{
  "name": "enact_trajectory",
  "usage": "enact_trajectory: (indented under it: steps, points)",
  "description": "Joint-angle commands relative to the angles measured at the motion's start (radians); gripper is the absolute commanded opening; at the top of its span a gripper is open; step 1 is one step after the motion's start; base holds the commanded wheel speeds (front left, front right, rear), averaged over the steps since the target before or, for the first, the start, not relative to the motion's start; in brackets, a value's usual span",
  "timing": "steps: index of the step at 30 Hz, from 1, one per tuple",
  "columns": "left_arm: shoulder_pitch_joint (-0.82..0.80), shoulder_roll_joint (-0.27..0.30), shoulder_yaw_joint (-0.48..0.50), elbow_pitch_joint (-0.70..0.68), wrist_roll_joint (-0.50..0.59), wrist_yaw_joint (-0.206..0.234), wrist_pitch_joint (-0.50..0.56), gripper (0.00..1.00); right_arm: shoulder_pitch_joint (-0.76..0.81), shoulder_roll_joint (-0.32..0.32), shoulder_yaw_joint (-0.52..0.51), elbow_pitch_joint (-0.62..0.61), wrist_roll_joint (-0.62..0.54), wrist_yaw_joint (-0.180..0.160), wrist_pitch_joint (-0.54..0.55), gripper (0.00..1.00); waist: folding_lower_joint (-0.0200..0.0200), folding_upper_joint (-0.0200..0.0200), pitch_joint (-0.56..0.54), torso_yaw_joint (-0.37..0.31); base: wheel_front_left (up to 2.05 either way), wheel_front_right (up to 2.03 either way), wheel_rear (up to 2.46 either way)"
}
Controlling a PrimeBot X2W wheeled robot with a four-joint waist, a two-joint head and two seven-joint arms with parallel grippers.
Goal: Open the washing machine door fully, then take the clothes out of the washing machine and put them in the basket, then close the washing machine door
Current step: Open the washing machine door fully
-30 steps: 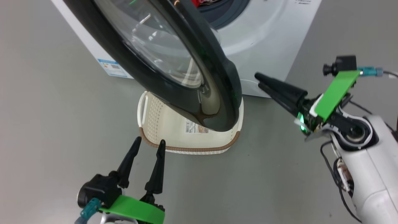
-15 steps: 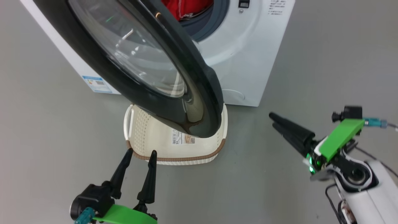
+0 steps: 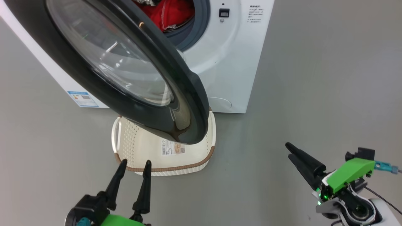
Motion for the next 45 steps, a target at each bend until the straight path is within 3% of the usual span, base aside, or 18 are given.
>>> enact_trajectory:
  steps: [1,9,22,27,33,45]
  points:
    - [0.008,0.01,0.035,-0.022,0.012,-0.009,-0.012,1.0,0.007,-0.009,0.016,-0.023,-0.008,0.008,-0.011,1.0,0.0,0.0,-0.004,-0.007,0.0,0.0,0.0]
    - [0.02,0.01,0.041,-0.02,0.012,-0.009,-0.012,1.0,0.057,-0.051,0.054,-0.017,-0.115,0.008,-0.149,1.0,0.0,0.0,-0.01,-0.024,0.0,0.0,0.0]
    - [0.024,0.01,0.047,-0.006,0.01,-0.011,-0.012,1.0,0.06,-0.195,0.337,0.002,-0.395,0.008,-0.612,1.0,0.0,0.0,-0.018,-0.031,0.0,0.0,0.0]
    - [0.023,0.01,0.048,-0.002,0.01,-0.012,-0.012,1.0,0.044,-0.233,0.417,0.022,-0.469,0.008,-0.687,1.0,0.0,0.0,-0.021,-0.029,0.0,0.0,0.0]
    - [0.028,0.01,0.052,-0.001,0.011,-0.012,-0.012,1.0,0.071,-0.216,0.303,-0.035,-0.641,0.008,-0.69,1.0,0.0,0.0,-0.025,-0.029,0.0,0.0,0.0]
    - [0.031,0.01,0.055,-0.003,0.009,-0.013,-0.012,1.0,0.202,-0.093,0.061,-0.215,-0.999,0.008,-0.69,1.0,0.0,0.0,-0.036,-0.025,0.0,0.0,0.0]
